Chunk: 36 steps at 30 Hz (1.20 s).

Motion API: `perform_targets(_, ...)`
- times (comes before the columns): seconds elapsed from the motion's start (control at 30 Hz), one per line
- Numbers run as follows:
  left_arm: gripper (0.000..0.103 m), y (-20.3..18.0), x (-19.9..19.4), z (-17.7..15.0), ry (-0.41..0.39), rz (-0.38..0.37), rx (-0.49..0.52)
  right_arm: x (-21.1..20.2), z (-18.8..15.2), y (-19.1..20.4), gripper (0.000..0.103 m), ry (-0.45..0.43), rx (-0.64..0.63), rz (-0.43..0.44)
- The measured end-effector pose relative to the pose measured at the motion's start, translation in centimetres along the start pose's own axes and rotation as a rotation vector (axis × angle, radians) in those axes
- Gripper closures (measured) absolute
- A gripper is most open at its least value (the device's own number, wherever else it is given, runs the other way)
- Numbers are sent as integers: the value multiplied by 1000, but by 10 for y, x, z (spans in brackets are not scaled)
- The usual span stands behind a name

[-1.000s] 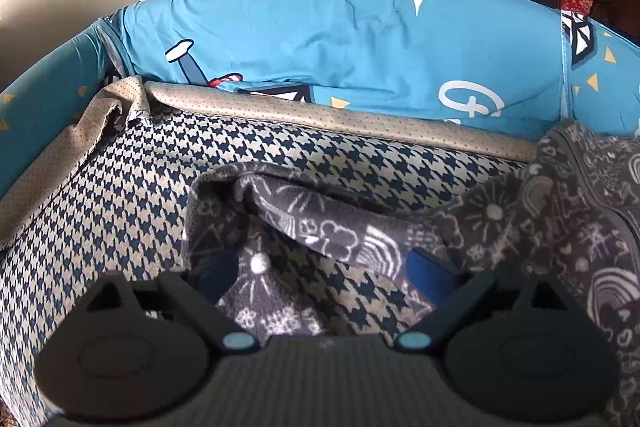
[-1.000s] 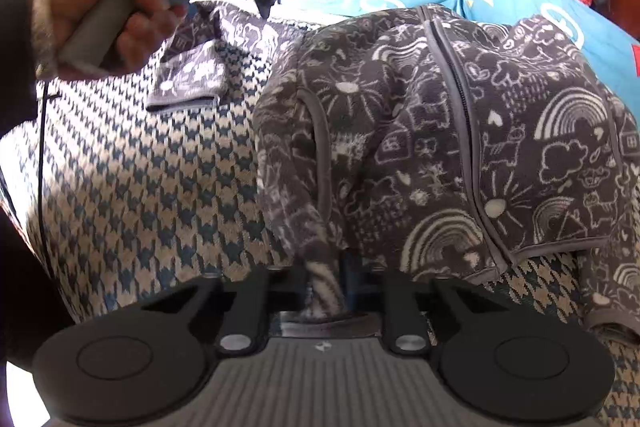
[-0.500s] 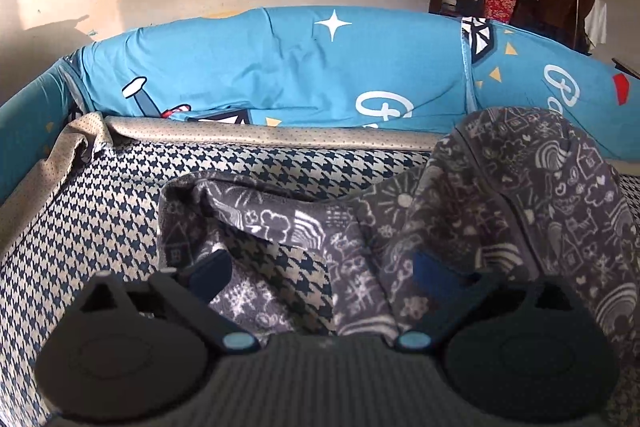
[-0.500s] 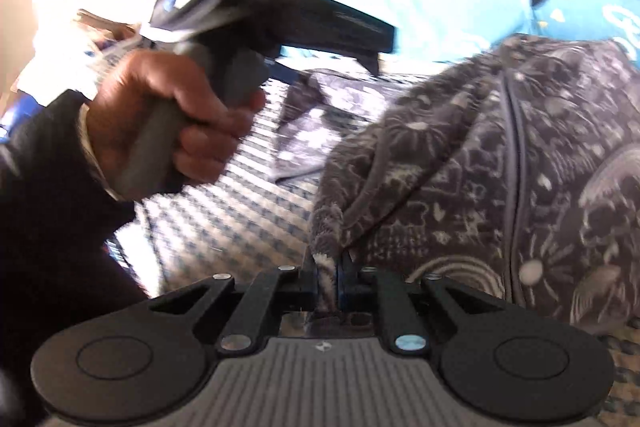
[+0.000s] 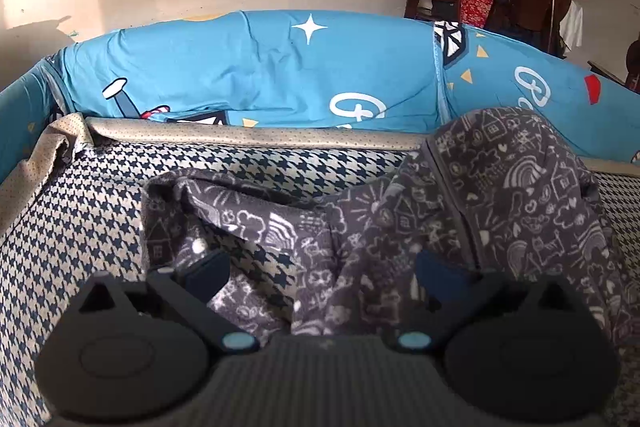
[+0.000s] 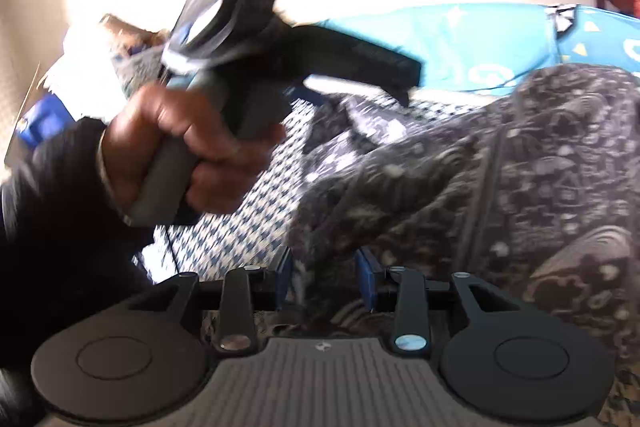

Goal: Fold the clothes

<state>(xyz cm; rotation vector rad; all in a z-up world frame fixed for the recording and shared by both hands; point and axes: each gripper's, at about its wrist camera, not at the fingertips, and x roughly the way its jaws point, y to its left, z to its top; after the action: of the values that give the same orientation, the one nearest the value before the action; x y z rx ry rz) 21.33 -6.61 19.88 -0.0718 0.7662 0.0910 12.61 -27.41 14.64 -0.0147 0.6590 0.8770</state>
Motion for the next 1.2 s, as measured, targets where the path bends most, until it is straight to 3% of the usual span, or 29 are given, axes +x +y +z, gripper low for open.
perform_targets(0.37,0,-51,-3,-41,38,-90,142,-56,-5,-45,67,-34,44,-298)
perform_targets(0.6,0,-70,-2,-62,80,-142,189,-81,-14,-75,57,5,42,-417)
perform_targets(0.87,0,-81,2,-70,115,-166,207,-72,-25,-103,48,100,52,-469)
perform_targets(1.13,0,-88,2,-72,135,-217,217,-50,-25,-128,44,120,90,-427)
perform_targets(1.17,0,-90,1,-73,135,-224,222,-48,-24,-130,49,120,105,-411)
perform_targets(1.2,0,-91,1,-73,135,-231,227,-46,-23,-131,65,125,111,-397)
